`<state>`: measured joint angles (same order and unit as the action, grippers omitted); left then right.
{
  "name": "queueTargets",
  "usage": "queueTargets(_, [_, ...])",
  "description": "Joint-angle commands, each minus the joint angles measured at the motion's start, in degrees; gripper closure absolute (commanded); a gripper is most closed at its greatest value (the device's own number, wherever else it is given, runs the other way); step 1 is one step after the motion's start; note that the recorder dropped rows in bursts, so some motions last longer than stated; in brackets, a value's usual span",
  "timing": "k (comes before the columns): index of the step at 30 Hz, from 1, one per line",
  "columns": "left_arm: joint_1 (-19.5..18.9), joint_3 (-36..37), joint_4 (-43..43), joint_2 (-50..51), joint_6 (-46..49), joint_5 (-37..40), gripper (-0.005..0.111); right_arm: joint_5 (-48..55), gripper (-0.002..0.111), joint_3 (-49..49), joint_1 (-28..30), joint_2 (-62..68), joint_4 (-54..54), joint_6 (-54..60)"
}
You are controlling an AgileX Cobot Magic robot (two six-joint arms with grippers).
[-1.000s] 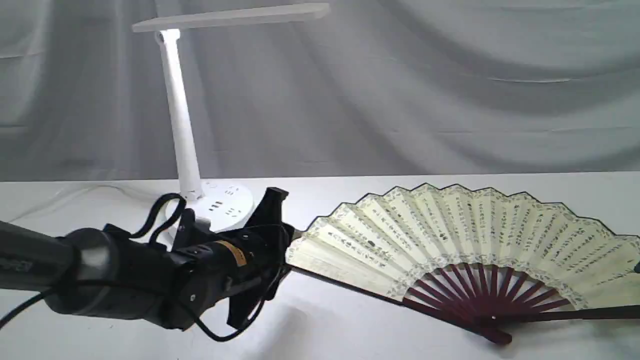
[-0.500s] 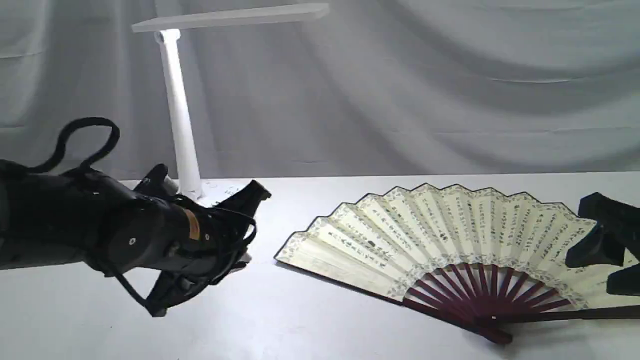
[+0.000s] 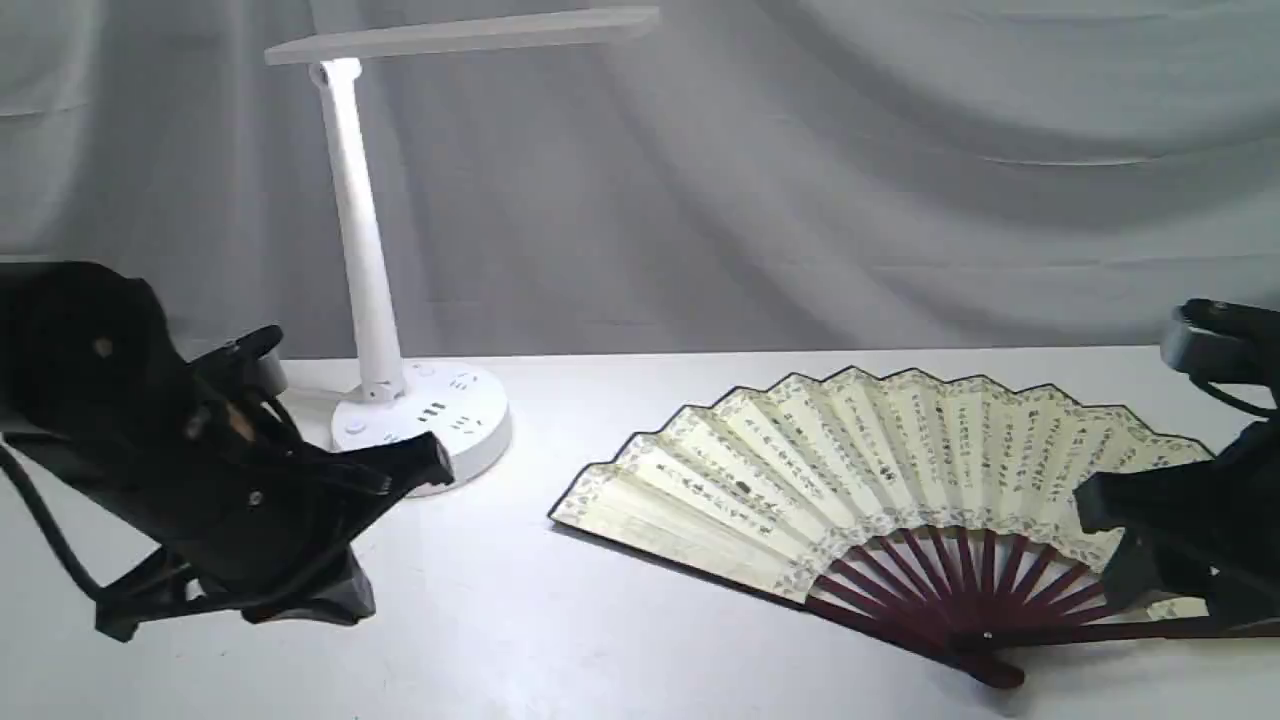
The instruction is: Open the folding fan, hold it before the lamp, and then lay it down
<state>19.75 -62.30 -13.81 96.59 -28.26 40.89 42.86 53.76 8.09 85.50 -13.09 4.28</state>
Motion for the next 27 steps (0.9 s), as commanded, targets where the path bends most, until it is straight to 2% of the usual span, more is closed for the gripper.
queueTargets(1, [-4.0,0.0,-6.8,-1.6,14.3,6.1,0.107,1.2,0.057,0.0,-1.4,-1.2,1.4,-0.9])
queueTargets(8, [-10.1,0.0,-6.8,-1.9,25.4,16.9,0.107,7.1,0.057,0.0,-1.5,-1.2,1.2,-1.2])
queueTargets(13, [-12.4,0.0,-3.0,-1.9,28.9,18.5,0.107,10.1,0.060,0.0,-1.5,-1.2,5.7,-1.2])
queueTargets(17, [-12.4,0.0,5.7,-1.9,28.9,19.5,0.107,12.6,0.076,0.0,-1.5,-1.2,12.5,-1.3])
queueTargets(20, [-12.4,0.0,10.5,-1.9,27.6,21.8,0.107,13.3,0.094,0.0,-1.2,-1.2,14.9,-4.3])
queueTargets(22, [-12.4,0.0,10.3,-1.9,27.7,22.4,0.107,11.6,0.107,0.0,-1.2,-1.2,13.9,-4.3])
queueTargets(27, [-12.4,0.0,8.6,-1.9,28.7,21.0,0.107,9.6,0.108,0.0,-1.2,-1.2,10.5,-2.0])
